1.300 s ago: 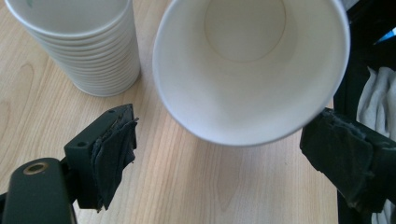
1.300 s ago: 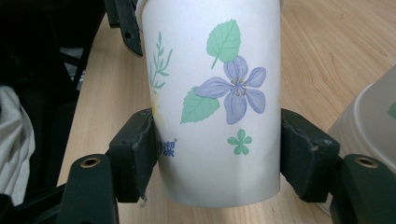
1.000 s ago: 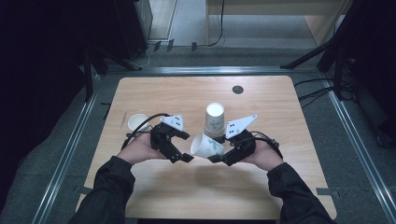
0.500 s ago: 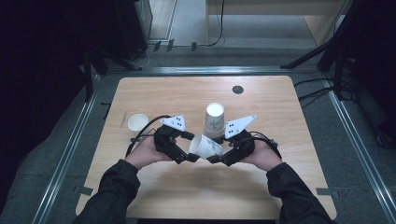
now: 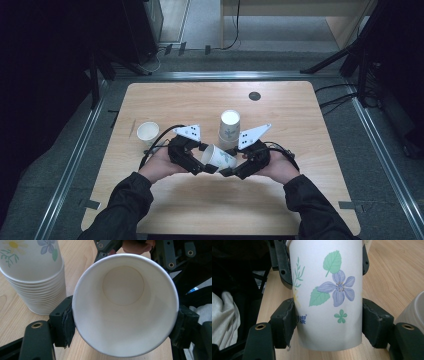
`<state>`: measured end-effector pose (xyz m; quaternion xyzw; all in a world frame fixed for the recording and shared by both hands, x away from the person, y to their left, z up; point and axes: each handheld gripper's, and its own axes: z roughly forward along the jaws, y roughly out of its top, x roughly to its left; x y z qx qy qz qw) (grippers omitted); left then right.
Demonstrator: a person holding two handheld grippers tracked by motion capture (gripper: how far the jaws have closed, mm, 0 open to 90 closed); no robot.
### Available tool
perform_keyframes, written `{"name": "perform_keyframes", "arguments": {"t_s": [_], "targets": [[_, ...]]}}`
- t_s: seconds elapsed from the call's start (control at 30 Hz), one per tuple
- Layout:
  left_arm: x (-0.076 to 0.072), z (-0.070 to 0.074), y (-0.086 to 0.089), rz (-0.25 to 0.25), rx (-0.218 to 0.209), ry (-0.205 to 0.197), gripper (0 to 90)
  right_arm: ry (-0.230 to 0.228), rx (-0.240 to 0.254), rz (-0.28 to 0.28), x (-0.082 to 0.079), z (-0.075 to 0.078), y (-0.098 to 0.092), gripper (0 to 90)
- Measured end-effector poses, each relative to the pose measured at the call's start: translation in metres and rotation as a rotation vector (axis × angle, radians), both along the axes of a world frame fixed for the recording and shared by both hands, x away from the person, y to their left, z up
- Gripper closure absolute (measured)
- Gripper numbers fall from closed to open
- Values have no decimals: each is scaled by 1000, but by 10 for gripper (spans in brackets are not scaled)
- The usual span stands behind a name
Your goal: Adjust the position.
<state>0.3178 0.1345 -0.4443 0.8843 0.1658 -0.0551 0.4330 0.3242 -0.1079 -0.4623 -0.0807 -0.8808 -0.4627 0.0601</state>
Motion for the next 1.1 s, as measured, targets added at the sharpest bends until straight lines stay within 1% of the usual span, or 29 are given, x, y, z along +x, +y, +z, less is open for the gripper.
{"name": "perform_keyframes", "arguments": {"t_s": [0.07,0.13,0.17,0.2,0.27,0.3,0.33,0.37,0.4,0.43,0.47,0.53,0.57,0.6,0.63,0.67,0.77,0.8,0.83,0.93,0.97,1.1], "targets": [[0,1,0,-1,6,3,234,10,-4,3,0,0,1,336],[0,1,0,-6,12,2,237,33,-1,5,1,-1,1,324],[0,3,0,-6,24,-5,237,45,2,4,2,-1,1,312],[0,5,1,-1,26,-13,237,49,2,0,2,-2,1,298],[0,7,3,3,27,-8,238,43,-10,-10,2,-3,2,280],[1,11,5,14,36,-16,239,36,-16,-12,2,-3,2,275],[1,13,6,10,46,-11,239,35,-22,-15,2,-4,2,272],[1,13,6,10,46,-11,239,36,-22,-16,2,-4,3,272],[1,16,7,15,71,-22,239,36,-24,-18,2,-4,3,272],[2,18,7,9,94,-24,239,35,-25,-17,2,-5,4,271],[2,18,7,9,94,-24,240,35,-25,-17,2,-5,4,271],[2,21,4,-1,141,-46,239,36,-32,-18,2,-7,6,271],[2,21,4,-1,141,-46,239,34,-36,-15,2,-7,7,270],[3,23,2,-9,178,-50,239,29,-39,-16,2,-8,8,270],[3,23,1,-11,197,-54,239,30,-39,-18,2,-8,9,270],[3,23,0,-20,220,-53,239,19,-44,-19,2,-9,10,271],[4,21,-3,-29,247,-46,239,14,-55,-20,2,-12,11,270],[4,21,-3,-29,247,-46,239,12,-58,-21,2,-13,12,271],[4,20,-4,-32,268,-46,239,8,-57,-19,3,-13,12,272],[5,19,-7,-35,289,-53,239,7,-55,-22,3,-13,14,276],[5,19,-8,-39,298,-56,239,0,-54,-24,3,-14,14,278],[5,18,-12,-50,318,-64,239,4,-60,-25,4,-16,15,285]]}}
